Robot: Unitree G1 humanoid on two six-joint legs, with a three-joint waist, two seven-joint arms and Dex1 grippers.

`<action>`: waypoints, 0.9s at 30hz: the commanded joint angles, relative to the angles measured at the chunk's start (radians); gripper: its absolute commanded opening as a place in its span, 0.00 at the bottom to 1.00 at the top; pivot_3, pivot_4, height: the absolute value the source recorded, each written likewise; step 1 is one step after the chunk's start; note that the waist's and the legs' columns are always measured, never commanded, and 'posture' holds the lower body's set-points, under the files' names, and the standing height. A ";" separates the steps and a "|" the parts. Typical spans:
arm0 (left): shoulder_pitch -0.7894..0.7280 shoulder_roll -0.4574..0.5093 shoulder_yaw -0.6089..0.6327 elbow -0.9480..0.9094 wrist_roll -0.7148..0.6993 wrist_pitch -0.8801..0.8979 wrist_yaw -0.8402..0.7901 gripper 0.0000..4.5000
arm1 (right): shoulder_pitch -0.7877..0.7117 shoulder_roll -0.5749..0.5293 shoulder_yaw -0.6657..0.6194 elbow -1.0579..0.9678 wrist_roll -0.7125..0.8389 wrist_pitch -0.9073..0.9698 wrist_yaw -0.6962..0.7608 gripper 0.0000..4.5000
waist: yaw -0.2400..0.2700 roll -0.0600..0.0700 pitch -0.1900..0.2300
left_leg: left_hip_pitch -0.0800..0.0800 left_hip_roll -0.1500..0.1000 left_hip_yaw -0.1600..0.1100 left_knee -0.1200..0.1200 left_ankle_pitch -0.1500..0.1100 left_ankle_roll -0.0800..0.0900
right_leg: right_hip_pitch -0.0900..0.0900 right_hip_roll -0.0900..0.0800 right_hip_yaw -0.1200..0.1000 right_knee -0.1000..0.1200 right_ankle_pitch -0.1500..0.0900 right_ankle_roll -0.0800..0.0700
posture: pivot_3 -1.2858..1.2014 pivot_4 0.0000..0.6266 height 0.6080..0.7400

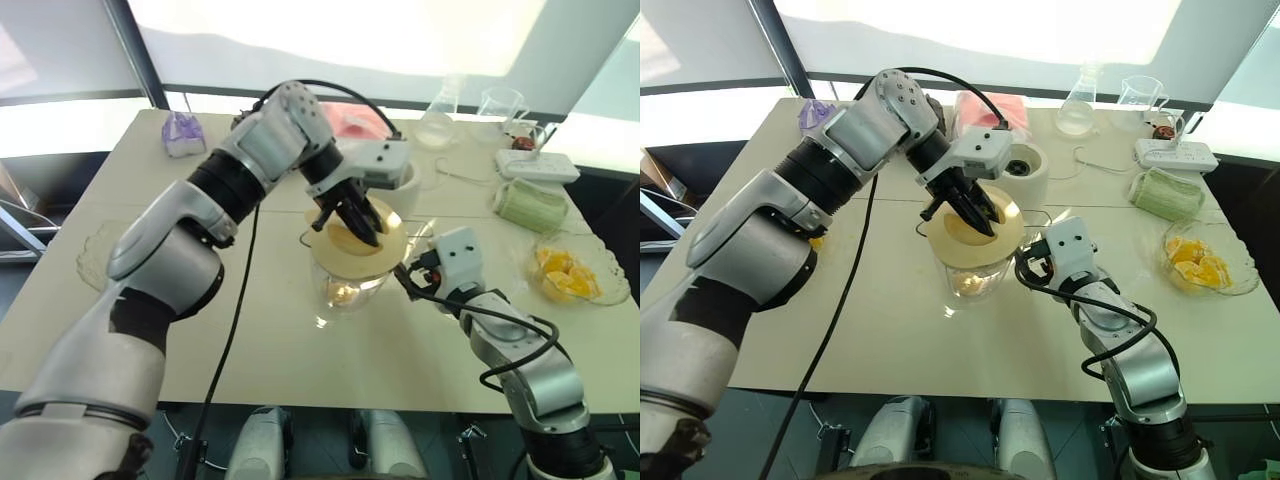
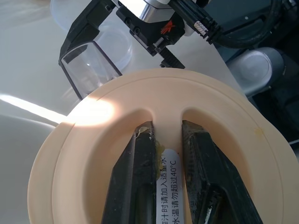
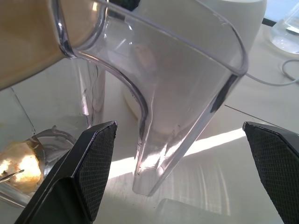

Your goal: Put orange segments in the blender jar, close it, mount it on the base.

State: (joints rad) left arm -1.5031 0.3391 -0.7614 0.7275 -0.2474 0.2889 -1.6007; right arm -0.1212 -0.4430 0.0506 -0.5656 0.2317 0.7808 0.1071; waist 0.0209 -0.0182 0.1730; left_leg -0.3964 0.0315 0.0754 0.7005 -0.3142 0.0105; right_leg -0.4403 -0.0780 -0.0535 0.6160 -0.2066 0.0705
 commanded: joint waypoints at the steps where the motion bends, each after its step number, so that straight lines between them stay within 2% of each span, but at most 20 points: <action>1: 0.030 -0.018 -0.014 0.006 0.016 0.002 -0.014 0.05 | -0.024 0.035 0.015 -0.061 0.001 0.004 0.011 1.00 | -0.008 0.000 0.000 | 0.000 0.000 0.000 0.000 0.000 0.000 | 0.000 0.000 0.000 0.000 0.000 0.000 | 0.52 0.24 1.00; 4: 0.033 -0.017 -0.008 0.004 0.020 0.007 -0.014 0.05 | -0.024 0.057 0.023 -0.060 -0.011 0.011 0.014 1.00 | -0.009 0.000 0.000 | 0.001 0.000 -0.001 0.000 0.000 0.000 | 0.000 0.000 0.000 0.001 0.000 0.000 | 0.52 0.24 1.00; 6: 0.036 -0.015 -0.006 -0.003 0.021 0.013 -0.014 0.05 | -0.022 0.065 0.025 -0.063 -0.014 0.016 0.017 0.88 | -0.009 0.000 0.000 | 0.002 0.000 -0.001 0.000 0.000 0.000 | 0.001 0.000 0.000 0.001 0.000 0.000 | 0.52 0.24 1.00; 8: 0.038 -0.012 -0.005 -0.005 0.021 0.014 -0.014 0.05 | -0.026 0.069 0.026 -0.067 -0.019 0.021 0.021 0.71 | -0.010 0.000 0.000 | 0.002 0.000 -0.001 0.000 0.000 0.000 | 0.001 0.000 0.001 0.001 0.000 0.000 | 0.52 0.24 1.00; 9: 0.039 -0.011 -0.004 -0.007 0.022 0.015 -0.014 0.05 | -0.027 0.070 0.026 -0.069 -0.020 0.023 0.025 0.57 | -0.009 0.000 0.000 | 0.002 0.000 -0.001 0.000 0.000 0.000 | 0.001 0.000 0.001 0.002 0.000 0.000 | 0.52 0.24 1.00; 11: 0.042 -0.009 -0.001 -0.010 0.023 0.017 -0.014 0.05 | -0.030 0.071 0.026 -0.072 -0.024 0.027 0.031 0.40 | -0.010 0.000 0.000 | 0.003 0.000 -0.001 0.000 0.000 0.000 | 0.001 0.000 0.001 0.002 0.000 0.000 | 0.52 0.24 1.00; 12: 0.044 -0.006 -0.001 -0.015 0.022 0.019 -0.014 0.05 | -0.032 0.073 0.028 -0.074 -0.023 0.032 0.035 0.26 | -0.010 0.001 0.000 | 0.003 0.000 -0.001 0.000 0.000 0.000 | 0.001 0.000 0.001 0.002 0.000 0.000 | 0.52 0.24 1.00; 19: 0.067 0.021 0.010 -0.069 0.022 0.083 -0.014 0.05 | -0.039 0.086 0.039 -0.096 -0.023 0.077 0.034 0.26 | -0.010 0.001 -0.001 | 0.003 0.000 -0.001 0.000 0.000 0.000 | 0.001 0.000 0.002 0.002 0.000 0.000 | 0.52 0.24 1.00; 23: 0.089 0.034 0.027 -0.147 0.034 0.207 -0.014 0.05 | -0.041 0.096 0.040 -0.099 -0.027 0.111 0.023 0.26 | -0.012 0.002 -0.001 | 0.003 0.000 -0.001 -0.001 0.000 0.000 | 0.001 0.000 0.002 0.002 0.000 0.000 | 0.52 0.24 1.00; 27: 0.133 0.027 0.053 -0.249 0.089 0.374 0.056 0.05 | -0.044 0.100 0.043 -0.098 -0.034 0.135 0.022 0.26 | -0.015 0.002 -0.003 | 0.004 0.000 -0.001 -0.001 0.000 0.000 | 0.001 0.000 0.002 0.002 -0.001 0.002 | 0.52 0.24 1.00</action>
State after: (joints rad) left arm -1.4165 0.3896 -0.6716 0.4990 -0.1849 0.5761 -1.5651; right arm -0.1551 -0.3450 0.0646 -0.6150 0.2002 0.9098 0.1204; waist 0.0064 -0.0159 0.1705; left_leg -0.3926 0.0317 0.0743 0.6996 -0.3142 0.0106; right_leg -0.4389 -0.0781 -0.0518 0.6184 -0.2079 0.0727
